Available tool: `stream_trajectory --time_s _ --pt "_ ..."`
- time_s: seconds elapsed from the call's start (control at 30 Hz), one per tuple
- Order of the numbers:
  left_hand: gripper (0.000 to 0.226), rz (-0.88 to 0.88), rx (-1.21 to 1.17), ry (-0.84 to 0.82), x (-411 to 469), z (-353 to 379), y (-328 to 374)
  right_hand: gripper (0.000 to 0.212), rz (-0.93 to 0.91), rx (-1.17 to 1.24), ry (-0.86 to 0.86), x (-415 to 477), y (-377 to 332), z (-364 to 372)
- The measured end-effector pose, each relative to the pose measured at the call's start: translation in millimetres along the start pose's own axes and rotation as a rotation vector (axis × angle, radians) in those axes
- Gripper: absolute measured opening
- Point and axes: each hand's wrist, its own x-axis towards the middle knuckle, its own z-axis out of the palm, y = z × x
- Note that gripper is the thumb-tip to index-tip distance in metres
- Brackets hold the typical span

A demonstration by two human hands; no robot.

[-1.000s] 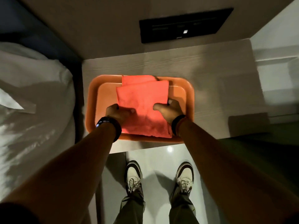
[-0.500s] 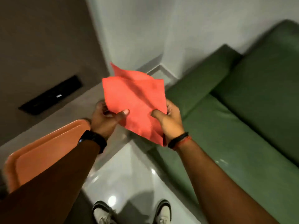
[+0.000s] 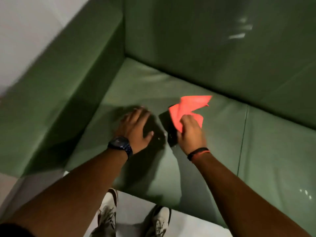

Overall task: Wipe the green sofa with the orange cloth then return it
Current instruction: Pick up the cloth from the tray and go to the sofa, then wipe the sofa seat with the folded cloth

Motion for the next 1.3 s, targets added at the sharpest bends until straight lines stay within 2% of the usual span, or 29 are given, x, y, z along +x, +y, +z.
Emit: stream_trajectory --time_s 0.07,0.13,0.27,0.3,0.4,0.6,0.77,0.87,0.97,1.03,1.17,1.3 --pt "0.071 -0.061 0.039 -0.036 -1.7 26.3 -19.8 0.026 -0.115 -0.126 -0.223 -19.1 12.0 37.3" --pt "0.067 -0.092 0.099 -0.047 -8.4 39.6 -40.9 0.045 -0.196 -0.179 -0.314 -38.4 17.6 62.6" --pt "0.062 -0.038 0.22 -0.07 -16.8 45.7 -69.3 0.045 -0.042 -0.056 -0.016 -49.8 24.2 83.8" --pt "0.062 -0.009 0.248 -0.071 -16.5 46.0 -71.1 0.046 0.012 -0.072 0.015 -45.5 26.5 85.7" --pt "0.064 0.047 0.265 -0.078 -11.2 50.1 -68.7 0.056 0.102 -0.16 -0.086 -36.4 31.0 97.2" --pt "0.07 0.088 0.302 -0.131 0.6 62.0 -53.8 0.064 0.056 -0.3 -0.129 -60.8 44.7 108.4" --pt "0.072 0.074 0.331 -0.138 0.1 70.4 -52.8 0.066 0.348 -0.284 -0.012 -52.3 45.4 112.0" --pt "0.072 0.075 0.35 -0.141 -0.7 73.3 -55.6 0.067 0.191 -0.328 -0.08 -58.1 25.3 125.2" --pt "0.071 0.074 0.351 -0.137 -2.8 74.4 -59.9 0.067 0.039 -0.386 -0.139 -65.3 39.6 117.4" --pt "0.07 0.064 0.356 -0.122 -5.5 74.6 -61.0 0.068 0.069 -0.383 -0.129 -61.6 52.8 110.6" --pt "0.076 0.035 0.365 -0.145 -8.6 75.6 -58.7 0.068 0.286 -0.311 -0.048 -54.5 28.7 124.3" --pt "0.071 0.028 0.389 -0.182 -9.8 77.5 -57.5 0.066 0.079 -0.361 -0.137 -75.7 19.1 132.1"
